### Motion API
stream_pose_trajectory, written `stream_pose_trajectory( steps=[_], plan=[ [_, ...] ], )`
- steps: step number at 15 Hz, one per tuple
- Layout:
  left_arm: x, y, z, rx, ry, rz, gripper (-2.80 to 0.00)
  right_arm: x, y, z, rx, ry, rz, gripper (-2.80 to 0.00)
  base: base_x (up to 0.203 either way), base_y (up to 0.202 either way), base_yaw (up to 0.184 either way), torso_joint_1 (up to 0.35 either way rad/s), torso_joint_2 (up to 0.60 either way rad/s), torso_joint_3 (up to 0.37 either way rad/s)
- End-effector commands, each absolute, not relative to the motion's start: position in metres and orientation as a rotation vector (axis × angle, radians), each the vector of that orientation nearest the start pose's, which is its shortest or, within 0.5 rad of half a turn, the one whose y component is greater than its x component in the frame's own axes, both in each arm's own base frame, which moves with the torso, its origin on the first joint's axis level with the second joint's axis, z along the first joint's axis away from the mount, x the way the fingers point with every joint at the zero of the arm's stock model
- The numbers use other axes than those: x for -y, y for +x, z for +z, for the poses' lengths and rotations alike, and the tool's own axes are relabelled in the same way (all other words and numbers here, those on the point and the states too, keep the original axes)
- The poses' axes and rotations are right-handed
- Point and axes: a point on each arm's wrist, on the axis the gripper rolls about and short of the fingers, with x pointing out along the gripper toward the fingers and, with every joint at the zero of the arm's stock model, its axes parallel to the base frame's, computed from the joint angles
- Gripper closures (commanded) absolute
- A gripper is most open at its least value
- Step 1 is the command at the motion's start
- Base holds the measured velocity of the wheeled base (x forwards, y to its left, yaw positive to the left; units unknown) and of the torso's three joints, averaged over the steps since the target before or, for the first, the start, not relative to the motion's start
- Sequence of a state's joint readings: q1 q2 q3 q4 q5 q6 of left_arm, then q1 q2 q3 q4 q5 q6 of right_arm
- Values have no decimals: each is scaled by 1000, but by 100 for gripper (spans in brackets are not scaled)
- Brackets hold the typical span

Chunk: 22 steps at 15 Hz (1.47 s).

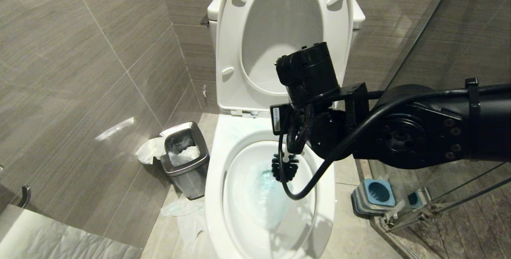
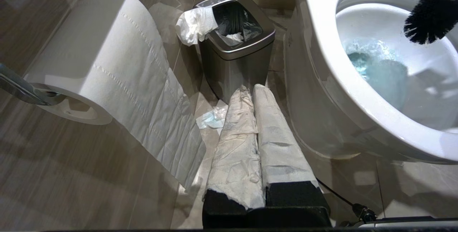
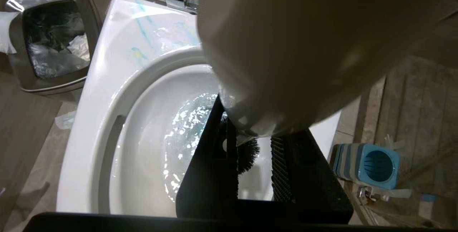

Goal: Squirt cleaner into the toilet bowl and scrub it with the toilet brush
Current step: Scrub the toilet bowl

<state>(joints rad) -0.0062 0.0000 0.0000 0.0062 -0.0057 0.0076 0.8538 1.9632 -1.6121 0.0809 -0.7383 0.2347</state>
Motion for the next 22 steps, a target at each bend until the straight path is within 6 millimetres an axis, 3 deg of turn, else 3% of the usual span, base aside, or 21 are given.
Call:
stream_pose_trajectory(
  steps=[1,4,12,17,22],
  plan=[
    [0,-23,74,-8,8,-12,0,-288,271,244,-318,-85,73,0,0,0,0,0,0,0],
    [0,-23,74,-8,8,-12,0,-302,285,227,-335,-106,66,0,0,0,0,0,0,0],
    [0,-23,74,-8,8,-12,0,-339,325,222,-253,-137,43,0,0,0,0,0,0,0],
    [0,-23,74,-8,8,-12,0,-354,323,208,-255,-162,76,0,0,0,0,0,0,0],
    [0,-23,74,-8,8,-12,0,-376,301,209,-226,-139,141,0,0,0,0,0,0,0]
  ],
)
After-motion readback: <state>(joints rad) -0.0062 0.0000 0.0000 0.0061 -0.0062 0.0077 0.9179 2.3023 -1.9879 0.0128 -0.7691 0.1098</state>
